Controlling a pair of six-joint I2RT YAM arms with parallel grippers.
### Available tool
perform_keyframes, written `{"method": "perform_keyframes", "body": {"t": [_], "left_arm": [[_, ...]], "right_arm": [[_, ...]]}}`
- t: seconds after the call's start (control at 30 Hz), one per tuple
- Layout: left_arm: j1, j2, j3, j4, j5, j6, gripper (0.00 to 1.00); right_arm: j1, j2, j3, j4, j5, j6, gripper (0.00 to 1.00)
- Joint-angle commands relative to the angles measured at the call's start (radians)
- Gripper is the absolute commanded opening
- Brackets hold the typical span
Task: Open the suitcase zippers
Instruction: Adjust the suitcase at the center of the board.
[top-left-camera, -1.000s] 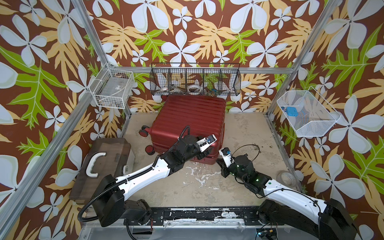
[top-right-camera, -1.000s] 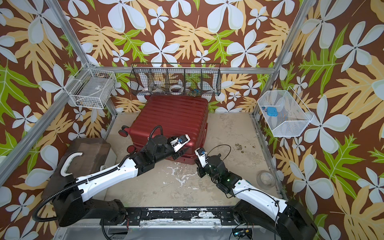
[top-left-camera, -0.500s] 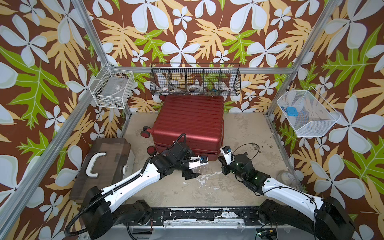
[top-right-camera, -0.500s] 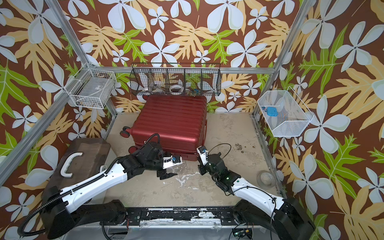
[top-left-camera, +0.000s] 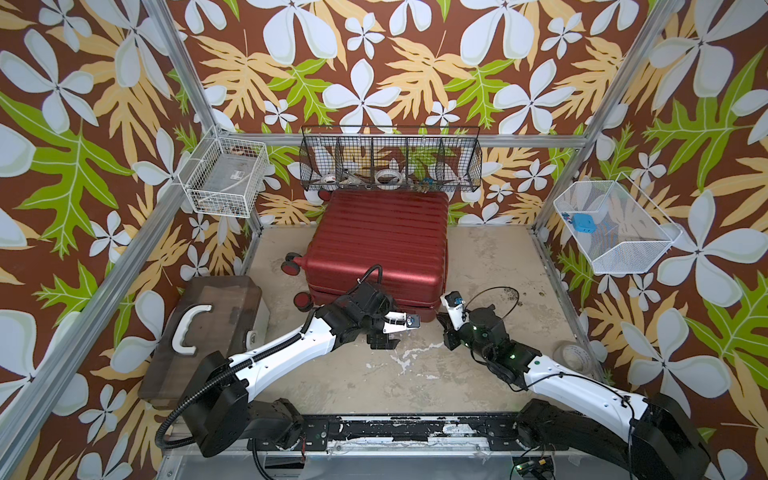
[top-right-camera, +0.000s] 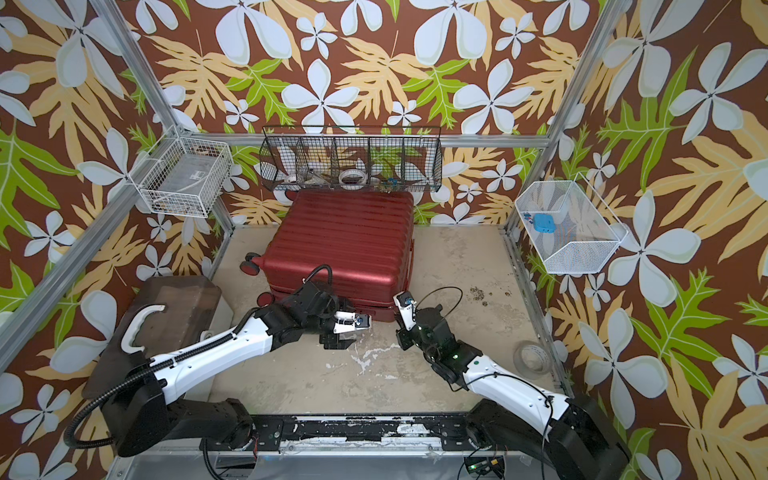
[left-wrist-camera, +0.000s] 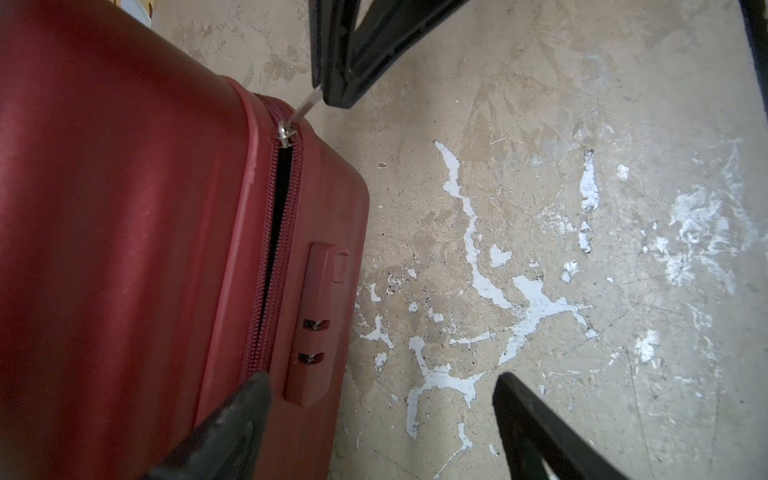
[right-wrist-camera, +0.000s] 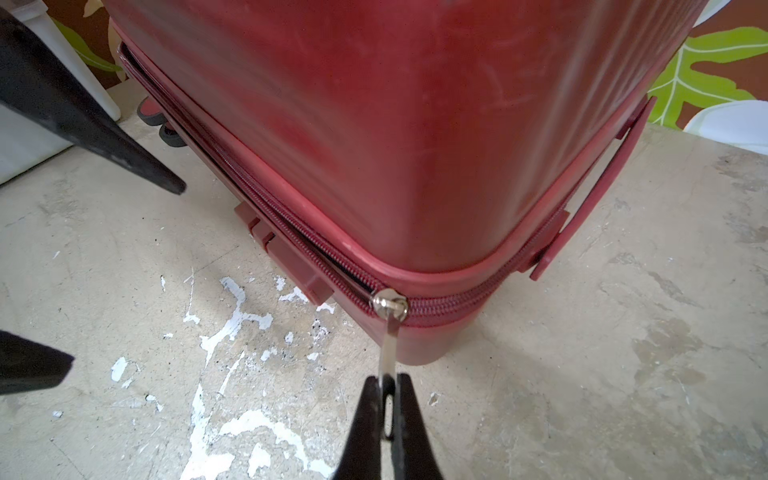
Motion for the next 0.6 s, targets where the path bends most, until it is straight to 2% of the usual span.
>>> {"method": "perform_keyframes", "body": {"t": [0.0,0.27,0.43,0.57], "left_arm": [[0.001,0.027,0.003,0.032,-0.019,0.032,0.86],[0.001,0.099,0.013,0.082,-0.078,0.020,0.86],[-0.003,0.059,0.038,0.042,-0.021,0.013,0.84],[-0.003,0.050,0.041,0.070,-0.053,0.018,0.84]], "right_arm": [[-0.006,-0.003,-0.009,-0.030,0.024,0.025,0.00],[-0.012,-0.010,-0.014,-0.029,0.019,0.022,0.00],[-0.021,-0.012,-0.010,-0.033,0.014,0.018,0.00],[-0.025,-0.012,-0.008,-0.032,0.012,0.016,0.00]]}}
